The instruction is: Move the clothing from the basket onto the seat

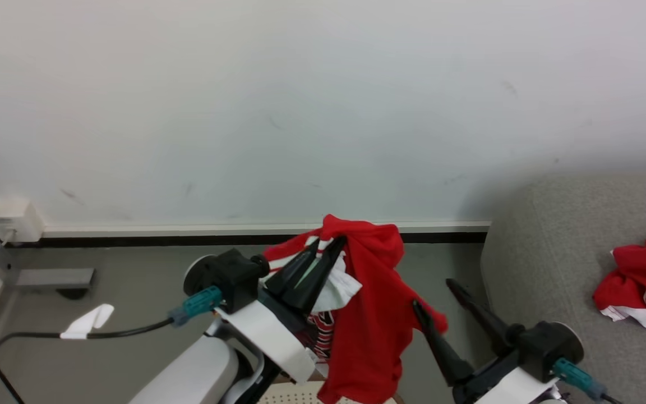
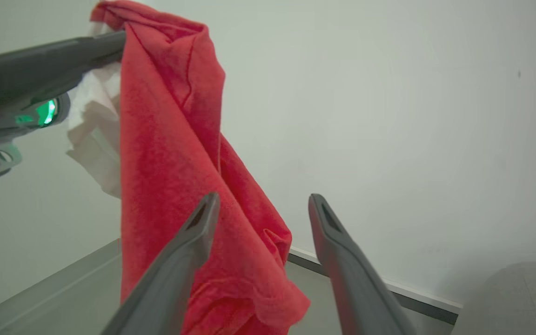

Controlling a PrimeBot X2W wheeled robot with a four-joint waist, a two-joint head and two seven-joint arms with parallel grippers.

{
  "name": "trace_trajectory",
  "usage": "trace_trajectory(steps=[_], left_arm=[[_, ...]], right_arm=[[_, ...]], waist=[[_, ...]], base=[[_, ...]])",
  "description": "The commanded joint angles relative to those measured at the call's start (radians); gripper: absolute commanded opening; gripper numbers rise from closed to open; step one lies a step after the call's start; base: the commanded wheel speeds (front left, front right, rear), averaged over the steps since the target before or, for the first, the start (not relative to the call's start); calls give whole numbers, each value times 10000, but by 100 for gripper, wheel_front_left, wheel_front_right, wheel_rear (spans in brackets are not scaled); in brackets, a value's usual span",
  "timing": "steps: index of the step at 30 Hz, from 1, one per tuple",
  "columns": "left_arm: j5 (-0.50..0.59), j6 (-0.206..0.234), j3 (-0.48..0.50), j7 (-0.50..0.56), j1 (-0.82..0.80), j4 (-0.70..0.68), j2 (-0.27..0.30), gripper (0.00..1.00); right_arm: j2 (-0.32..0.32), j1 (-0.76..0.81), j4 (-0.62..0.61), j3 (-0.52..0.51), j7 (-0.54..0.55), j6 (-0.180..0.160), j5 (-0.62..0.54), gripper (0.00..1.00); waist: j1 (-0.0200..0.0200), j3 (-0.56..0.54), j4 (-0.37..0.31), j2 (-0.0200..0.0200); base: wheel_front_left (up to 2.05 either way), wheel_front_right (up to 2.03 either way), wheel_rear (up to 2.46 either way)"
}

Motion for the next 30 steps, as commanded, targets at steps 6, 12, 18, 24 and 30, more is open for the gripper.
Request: trace_trajectory(steps=[6,12,18,24,30], left_arm=[[131,-210,-327,-91,-130,227,-275,0],[23,-384,-717,-171,-24,546,-542,0],[-52,-563,-1102,-269,37,911,-822,0],[-87,-694,-1481,-307,-70,1138,-1013,0],[-150,-744,-1761,-319,-148,1247,-1068,0]], right_arm=[[-173,-723,686,1250,11,-23,457,100],[-199,-1134,1305,1871,11,-23,1009,100],[-252,-1382,1483,2467,11,-23,1475,100],[-74,-1536,1761,2426,11,-23,1585,100],[128,-1521,1969,2325,11,-23,1600,97]], waist=[[0,13,495,0],[0,66,919,0],[0,152,1356,0],[0,213,1771,0],[0,238,2064,0]], base=[[0,0,0],[0,0,0],[0,0,0],[0,0,0],[0,0,0]])
